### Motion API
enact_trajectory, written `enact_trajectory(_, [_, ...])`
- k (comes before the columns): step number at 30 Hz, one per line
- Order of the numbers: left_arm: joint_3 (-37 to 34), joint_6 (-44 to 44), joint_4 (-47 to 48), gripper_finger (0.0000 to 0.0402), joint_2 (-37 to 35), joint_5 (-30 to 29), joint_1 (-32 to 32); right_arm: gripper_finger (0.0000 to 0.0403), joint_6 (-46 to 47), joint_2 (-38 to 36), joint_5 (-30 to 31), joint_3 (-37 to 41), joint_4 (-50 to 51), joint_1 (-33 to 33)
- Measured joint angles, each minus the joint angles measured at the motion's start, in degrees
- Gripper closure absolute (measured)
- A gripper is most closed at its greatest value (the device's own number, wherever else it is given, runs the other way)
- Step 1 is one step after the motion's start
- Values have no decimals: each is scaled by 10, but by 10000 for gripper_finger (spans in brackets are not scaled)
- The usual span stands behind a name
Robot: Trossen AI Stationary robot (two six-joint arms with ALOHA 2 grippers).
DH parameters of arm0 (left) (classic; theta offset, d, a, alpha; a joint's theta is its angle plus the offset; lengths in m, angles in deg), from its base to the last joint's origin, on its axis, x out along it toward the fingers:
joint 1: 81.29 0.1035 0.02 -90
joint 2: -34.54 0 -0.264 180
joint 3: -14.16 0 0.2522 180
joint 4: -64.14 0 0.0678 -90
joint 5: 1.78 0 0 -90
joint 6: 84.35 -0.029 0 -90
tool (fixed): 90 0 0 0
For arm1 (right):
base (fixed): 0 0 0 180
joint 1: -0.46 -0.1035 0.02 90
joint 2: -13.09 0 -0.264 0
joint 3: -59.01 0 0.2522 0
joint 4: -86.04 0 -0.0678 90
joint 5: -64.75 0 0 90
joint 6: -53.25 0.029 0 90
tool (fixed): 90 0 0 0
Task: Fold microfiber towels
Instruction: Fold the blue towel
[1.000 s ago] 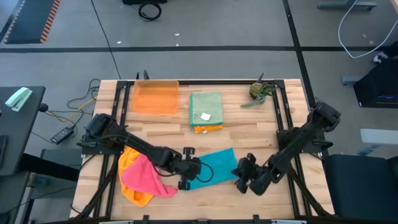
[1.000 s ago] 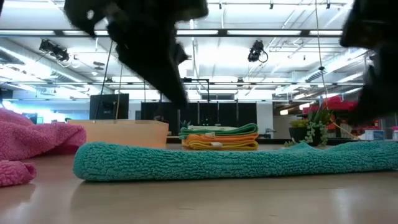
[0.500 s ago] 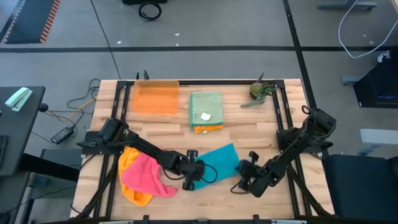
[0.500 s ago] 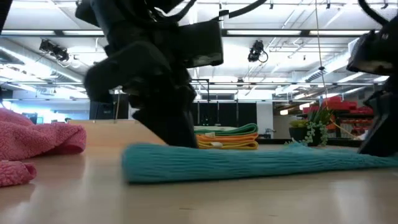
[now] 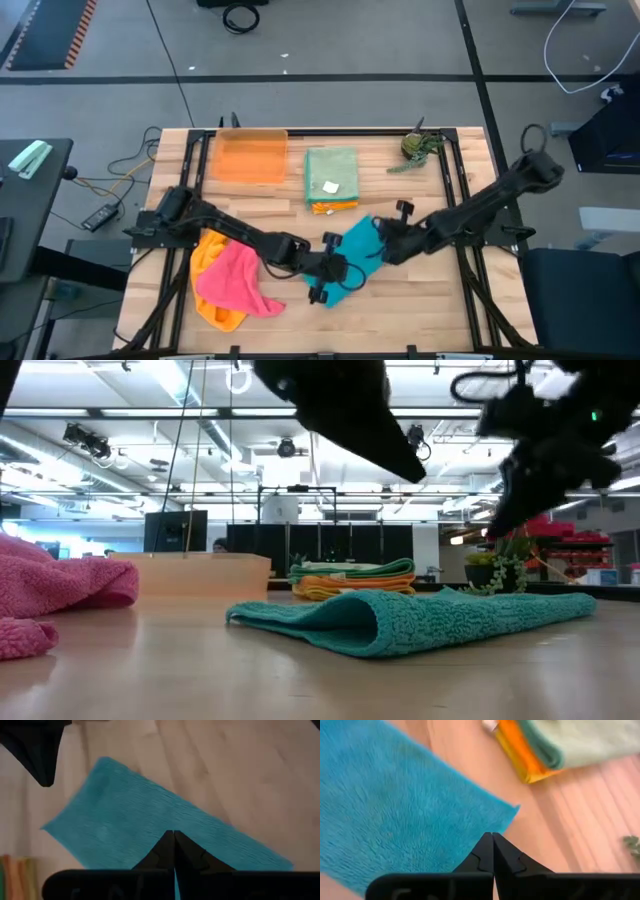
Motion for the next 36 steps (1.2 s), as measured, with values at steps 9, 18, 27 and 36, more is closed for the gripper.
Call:
enact_trajectory(9, [-91, -5, -154, 382, 6, 102, 27, 399, 83, -31, 53, 0, -98, -115])
enact_trajectory(18, [-167, 0, -240, 381, 6, 104, 28, 398, 135, 159, 135, 0, -348, -180])
enact_trajectory(27, [-212, 38, -245, 392, 6, 105, 28, 398, 155, 269, 130, -2, -498, -203])
enact_trajectory(36, [-252, 63, -282, 395, 6, 104, 28, 398, 131, 357, 122, -62, -530, -187])
